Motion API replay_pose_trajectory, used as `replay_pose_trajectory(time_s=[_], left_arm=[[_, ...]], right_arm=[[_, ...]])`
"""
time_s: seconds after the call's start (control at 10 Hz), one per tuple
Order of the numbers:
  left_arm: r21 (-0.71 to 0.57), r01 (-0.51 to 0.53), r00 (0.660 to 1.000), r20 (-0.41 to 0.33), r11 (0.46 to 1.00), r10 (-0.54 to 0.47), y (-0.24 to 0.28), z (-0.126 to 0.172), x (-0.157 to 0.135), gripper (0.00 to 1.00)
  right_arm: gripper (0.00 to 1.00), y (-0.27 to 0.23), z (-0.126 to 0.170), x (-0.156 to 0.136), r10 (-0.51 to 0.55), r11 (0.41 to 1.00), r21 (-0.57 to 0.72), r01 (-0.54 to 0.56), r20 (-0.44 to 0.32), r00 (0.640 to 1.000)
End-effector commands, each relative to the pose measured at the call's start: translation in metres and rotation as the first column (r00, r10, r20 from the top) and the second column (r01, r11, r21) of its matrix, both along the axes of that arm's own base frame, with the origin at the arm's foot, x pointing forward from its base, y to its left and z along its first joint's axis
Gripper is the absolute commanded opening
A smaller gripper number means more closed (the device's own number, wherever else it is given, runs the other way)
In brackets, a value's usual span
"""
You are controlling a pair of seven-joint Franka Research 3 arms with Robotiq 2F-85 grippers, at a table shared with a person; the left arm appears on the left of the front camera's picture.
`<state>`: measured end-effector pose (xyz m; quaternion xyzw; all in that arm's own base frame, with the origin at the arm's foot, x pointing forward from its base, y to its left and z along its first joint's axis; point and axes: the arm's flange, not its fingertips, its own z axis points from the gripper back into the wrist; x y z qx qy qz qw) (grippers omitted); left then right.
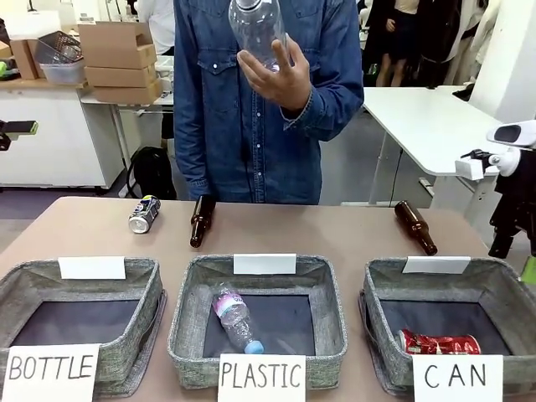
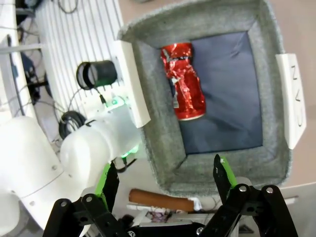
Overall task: Sort the can waste into the basket.
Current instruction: Pick up the can waste from the table and place it in the right Fabric basket.
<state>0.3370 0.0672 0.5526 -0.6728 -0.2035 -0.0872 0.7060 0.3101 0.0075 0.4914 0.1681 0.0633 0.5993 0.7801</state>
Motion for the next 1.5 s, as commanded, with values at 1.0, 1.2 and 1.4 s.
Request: replay_pose_trajectory(time_s=[1.0,1.2,1.4], left_arm=[[-0.021,0.004,1.0,0.021,1.0,-0.003,-0.001,0.002,0.001,1.0],[-0.021,0.004,1.0,0.021,1.0,-0.003,-0.001,0.002,0.001,1.0],[-0.021,0.004,1.0,0.021,1.0,-0.003,-0.001,0.002,0.001,1.0]], right_arm=[[1.0,-0.044,0.045,0.055,-0.21,0.384,0.566,0.729,-0.715,0.666],[1.0,-0.044,0.045,0.055,-0.21,0.384,0.566,0.729,-0.715,0.666],[1.0,-0.044,0.045,0.055,-0.21,0.384,0.566,0.729,-0.715,0.666]])
